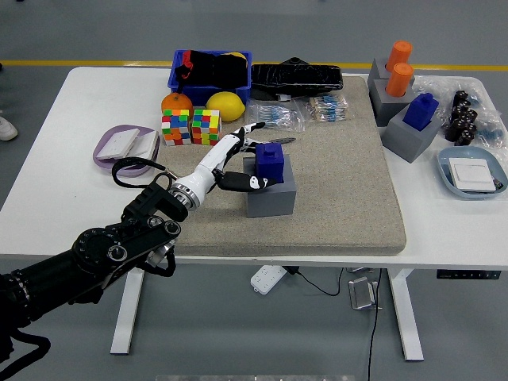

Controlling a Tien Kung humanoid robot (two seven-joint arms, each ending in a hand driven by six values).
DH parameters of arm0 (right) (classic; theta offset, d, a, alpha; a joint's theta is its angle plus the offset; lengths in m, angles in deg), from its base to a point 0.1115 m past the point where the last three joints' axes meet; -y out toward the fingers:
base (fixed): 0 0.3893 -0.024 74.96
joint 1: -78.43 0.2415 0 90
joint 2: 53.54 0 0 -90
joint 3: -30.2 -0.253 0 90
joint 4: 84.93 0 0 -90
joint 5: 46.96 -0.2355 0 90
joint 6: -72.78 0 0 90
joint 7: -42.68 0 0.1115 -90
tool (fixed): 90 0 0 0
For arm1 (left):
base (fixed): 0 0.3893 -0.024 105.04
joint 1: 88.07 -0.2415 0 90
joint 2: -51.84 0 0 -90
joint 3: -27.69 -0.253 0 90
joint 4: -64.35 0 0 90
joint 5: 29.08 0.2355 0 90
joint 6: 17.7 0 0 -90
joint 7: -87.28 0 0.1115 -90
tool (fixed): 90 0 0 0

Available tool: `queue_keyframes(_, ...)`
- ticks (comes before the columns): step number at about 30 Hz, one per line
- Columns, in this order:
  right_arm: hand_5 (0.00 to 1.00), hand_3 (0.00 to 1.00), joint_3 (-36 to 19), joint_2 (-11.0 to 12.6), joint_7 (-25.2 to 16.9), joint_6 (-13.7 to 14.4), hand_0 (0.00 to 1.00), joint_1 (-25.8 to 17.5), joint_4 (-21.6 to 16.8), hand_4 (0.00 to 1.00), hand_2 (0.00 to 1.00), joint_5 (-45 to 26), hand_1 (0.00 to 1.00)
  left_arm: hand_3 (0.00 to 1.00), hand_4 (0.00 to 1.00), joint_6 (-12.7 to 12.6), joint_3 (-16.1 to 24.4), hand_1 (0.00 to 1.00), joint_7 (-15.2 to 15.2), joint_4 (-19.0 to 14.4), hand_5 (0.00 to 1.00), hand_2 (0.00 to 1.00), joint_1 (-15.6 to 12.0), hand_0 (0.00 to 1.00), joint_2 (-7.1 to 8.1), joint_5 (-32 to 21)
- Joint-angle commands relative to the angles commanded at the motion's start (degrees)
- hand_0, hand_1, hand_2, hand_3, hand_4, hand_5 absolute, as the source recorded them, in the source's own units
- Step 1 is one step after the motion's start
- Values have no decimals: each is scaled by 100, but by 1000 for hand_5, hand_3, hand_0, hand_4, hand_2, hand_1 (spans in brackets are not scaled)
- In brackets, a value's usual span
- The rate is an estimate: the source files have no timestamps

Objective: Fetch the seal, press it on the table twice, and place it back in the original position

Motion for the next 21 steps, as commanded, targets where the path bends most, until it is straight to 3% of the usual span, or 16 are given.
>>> queue_keyframes(12, 517, 733, -10, -2, -2, 3, 871, -11, 3, 831, 718, 11, 741, 931, 906, -84, -20, 677, -24, 19, 2, 610, -4, 927, -47, 49)
queue_keyframes(13, 516, 735, -11, -2, -2, 2, 871, -10, 4, 830, 718, 12, 740, 920, 835, -92, -20, 628, -24, 23, 2, 565, -2, 907, -49, 50)
queue_keyframes(18, 516, 735, -16, 0, -3, 5, 871, -11, 1, 830, 718, 6, 740, 920, 835, -166, -27, 628, -18, 28, 2, 565, 6, 907, -63, 90)
queue_keyframes(19, 517, 735, -16, 1, -3, 4, 871, -11, 1, 830, 717, 1, 740, 911, 766, -186, -27, 609, -11, 34, 2, 525, 9, 894, -68, 94)
queue_keyframes(21, 517, 735, -10, 2, -4, 6, 871, -9, -1, 830, 717, -5, 740, 911, 766, -224, -29, 609, -4, 46, 2, 525, 13, 894, -76, 101)
